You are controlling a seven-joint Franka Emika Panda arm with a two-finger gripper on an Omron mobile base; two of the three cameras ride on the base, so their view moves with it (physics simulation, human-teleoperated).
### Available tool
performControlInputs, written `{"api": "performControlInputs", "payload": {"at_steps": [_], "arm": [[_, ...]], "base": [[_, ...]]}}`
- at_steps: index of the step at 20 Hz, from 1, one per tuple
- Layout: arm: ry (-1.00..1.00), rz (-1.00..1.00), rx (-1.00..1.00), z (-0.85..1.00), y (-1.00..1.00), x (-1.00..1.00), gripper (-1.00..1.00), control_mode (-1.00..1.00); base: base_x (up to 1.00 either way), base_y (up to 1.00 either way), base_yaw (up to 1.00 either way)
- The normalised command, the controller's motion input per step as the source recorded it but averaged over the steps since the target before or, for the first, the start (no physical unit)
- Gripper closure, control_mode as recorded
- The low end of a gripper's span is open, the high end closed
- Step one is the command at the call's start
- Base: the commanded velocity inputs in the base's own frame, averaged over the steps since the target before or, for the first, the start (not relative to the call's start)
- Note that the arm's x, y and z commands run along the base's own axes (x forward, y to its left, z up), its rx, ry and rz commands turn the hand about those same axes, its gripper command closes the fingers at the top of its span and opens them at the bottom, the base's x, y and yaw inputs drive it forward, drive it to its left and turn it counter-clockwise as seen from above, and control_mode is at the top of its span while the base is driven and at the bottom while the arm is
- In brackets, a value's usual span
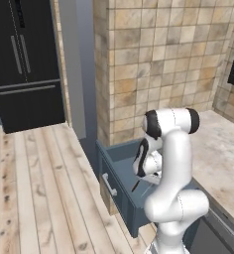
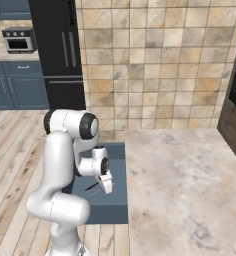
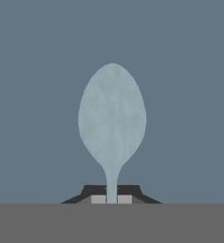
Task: Organize the utensils by type. Pick up the wooden spoons from the counter and place them in the open cabinet. Then pick up the metallic utensils from the counter and place them in the open drawer.
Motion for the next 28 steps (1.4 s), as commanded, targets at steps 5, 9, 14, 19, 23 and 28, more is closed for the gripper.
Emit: {"api": "performControlInputs", "payload": {"at_steps": [5,9,14,19,23,28], "arm": [[0.0,-0.06,0.0,-0.33,0.0,0.19,1.0,-1.0],[0.0,-0.06,0.0,-0.29,0.0,0.17,1.0,-1.0],[0.0,-0.02,0.0,-0.11,-0.01,0.02,-1.0,-1.0],[0.0,0.0,0.0,0.09,-0.02,-0.04,-1.0,-1.0],[-0.02,0.0,0.0,0.36,0.04,-0.02,-1.0,-1.0],[-0.11,0.0,0.0,0.58,0.04,-0.05,-1.0,-1.0]], "base": [[0.0,0.0,0.0],[0.0,0.0,0.0],[0.0,0.0,0.0],[0.0,0.0,0.0],[0.0,0.0,0.0],[0.0,0.0,0.0]]}}
